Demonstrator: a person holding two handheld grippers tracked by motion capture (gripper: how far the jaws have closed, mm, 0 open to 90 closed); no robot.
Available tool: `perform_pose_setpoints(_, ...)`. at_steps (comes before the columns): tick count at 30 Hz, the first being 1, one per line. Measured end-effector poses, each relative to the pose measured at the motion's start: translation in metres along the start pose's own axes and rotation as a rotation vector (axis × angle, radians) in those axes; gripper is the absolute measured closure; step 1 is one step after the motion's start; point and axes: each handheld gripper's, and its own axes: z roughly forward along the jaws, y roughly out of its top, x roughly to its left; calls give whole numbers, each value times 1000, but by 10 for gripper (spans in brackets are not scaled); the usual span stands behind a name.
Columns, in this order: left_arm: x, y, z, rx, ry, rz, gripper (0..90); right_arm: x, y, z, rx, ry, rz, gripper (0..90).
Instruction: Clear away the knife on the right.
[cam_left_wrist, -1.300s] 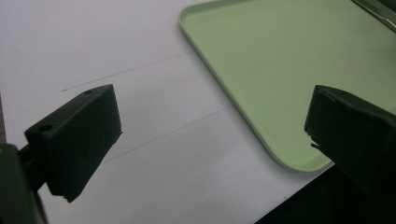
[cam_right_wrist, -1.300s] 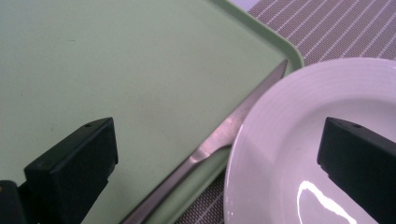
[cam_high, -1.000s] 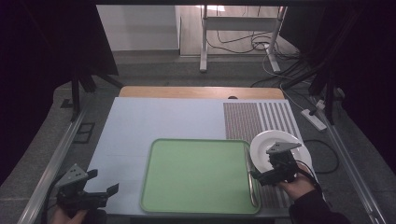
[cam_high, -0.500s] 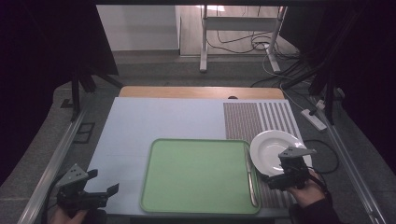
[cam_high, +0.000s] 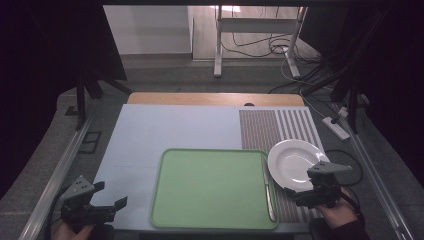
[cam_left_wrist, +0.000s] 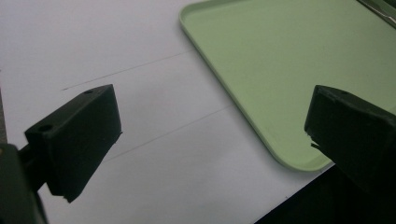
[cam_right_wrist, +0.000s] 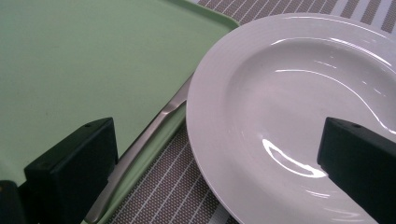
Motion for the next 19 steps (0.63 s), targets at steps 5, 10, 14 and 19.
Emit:
perform_pose_setpoints(5, -1, 0, 0, 6, 7, 4, 36, -2, -4, -6, -4, -14, 14, 0)
perform_pose_setpoints(10, -1, 0, 0, 6, 9, 3, 35, -4, -8, -13, -18, -28, 26, 0)
perform_pose_setpoints(14, -1, 0, 0, 5, 10, 3, 35, -5, -11, -16, -19, -35, 41, 0)
perform_pose_setpoints(19, -1, 1, 1, 8, 12, 6, 37, -6, -12, -16, -12, -45, 42, 0)
